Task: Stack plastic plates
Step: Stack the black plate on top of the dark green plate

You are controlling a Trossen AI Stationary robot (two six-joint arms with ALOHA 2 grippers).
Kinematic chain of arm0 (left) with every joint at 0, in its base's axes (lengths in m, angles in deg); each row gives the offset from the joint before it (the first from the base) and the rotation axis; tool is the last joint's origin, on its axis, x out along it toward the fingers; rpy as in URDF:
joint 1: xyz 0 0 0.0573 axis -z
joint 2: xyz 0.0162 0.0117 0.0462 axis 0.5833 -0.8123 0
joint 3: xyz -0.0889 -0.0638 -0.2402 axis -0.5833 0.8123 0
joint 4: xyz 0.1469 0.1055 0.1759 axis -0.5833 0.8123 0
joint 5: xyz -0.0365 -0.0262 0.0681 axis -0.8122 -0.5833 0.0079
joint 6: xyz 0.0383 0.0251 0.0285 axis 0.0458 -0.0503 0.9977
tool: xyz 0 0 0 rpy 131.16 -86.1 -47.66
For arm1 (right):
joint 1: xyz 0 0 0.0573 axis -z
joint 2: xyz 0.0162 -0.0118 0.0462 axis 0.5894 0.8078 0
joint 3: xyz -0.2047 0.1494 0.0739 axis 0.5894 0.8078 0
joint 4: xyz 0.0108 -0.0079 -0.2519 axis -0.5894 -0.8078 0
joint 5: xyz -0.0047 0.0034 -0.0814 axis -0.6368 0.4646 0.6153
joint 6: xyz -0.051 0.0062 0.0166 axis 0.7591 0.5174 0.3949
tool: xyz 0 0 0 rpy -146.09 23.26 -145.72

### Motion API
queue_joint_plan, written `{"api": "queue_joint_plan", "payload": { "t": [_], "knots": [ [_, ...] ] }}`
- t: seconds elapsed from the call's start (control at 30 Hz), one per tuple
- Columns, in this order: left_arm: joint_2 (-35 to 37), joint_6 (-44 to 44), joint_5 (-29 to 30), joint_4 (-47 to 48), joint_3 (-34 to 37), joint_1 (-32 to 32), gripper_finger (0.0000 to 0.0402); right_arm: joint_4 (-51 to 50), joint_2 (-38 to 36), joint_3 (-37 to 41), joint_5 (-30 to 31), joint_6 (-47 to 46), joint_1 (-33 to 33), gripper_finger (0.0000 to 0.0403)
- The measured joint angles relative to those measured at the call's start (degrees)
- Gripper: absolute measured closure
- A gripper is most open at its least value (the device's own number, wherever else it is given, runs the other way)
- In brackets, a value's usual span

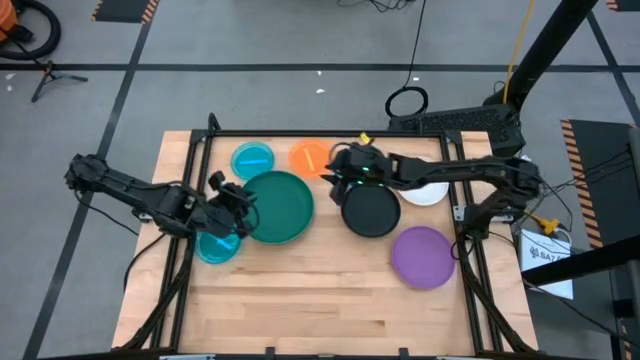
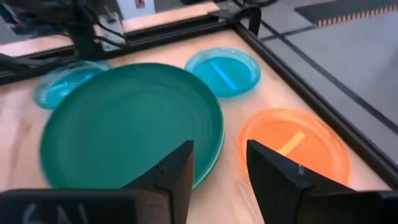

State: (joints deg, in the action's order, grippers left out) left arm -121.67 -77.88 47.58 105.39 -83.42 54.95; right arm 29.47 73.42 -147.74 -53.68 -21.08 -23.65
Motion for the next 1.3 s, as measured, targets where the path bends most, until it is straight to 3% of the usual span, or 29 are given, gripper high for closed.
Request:
{"api": "queue_joint_plan", "payload": {
  "t": [0.2,0.4,0.53,0.67,0.93,1.07,1.3],
  "knots": [
    [-6.25,-1.88,0.00,-1.78,0.00,0.00,0.0316,-2.29,-12.58,11.73,-0.34,-3.29,-2.78,0.0264],
    [-9.84,5.98,0.28,-9.23,0.00,-0.11,0.0316,-10.31,-19.95,15.45,-0.35,-9.16,-7.94,0.0264],
    [-10.31,12.77,0.48,-13.59,0.00,-0.17,0.0316,-16.39,-20.65,14.54,-0.36,-15.50,-11.97,0.0264],
    [-10.14,17.61,0.51,-15.08,0.00,-0.69,0.0316,-21.76,-20.00,14.27,-0.51,-27.50,-14.02,0.0264],
    [-10.03,26.28,0.52,-16.41,0.00,-4.85,0.0316,-47.92,-19.45,14.27,-0.18,-45.41,-13.07,0.0264],
    [-10.03,27.28,0.52,-16.42,0.00,-7.14,0.0316,-57.70,-19.45,14.27,4.70,-50.87,-12.17,0.0264],
    [-10.03,27.43,0.50,-16.38,0.00,-8.76,0.0316,-55.58,-18.19,16.46,8.97,-52.26,-10.44,0.0264]
  ]
}}
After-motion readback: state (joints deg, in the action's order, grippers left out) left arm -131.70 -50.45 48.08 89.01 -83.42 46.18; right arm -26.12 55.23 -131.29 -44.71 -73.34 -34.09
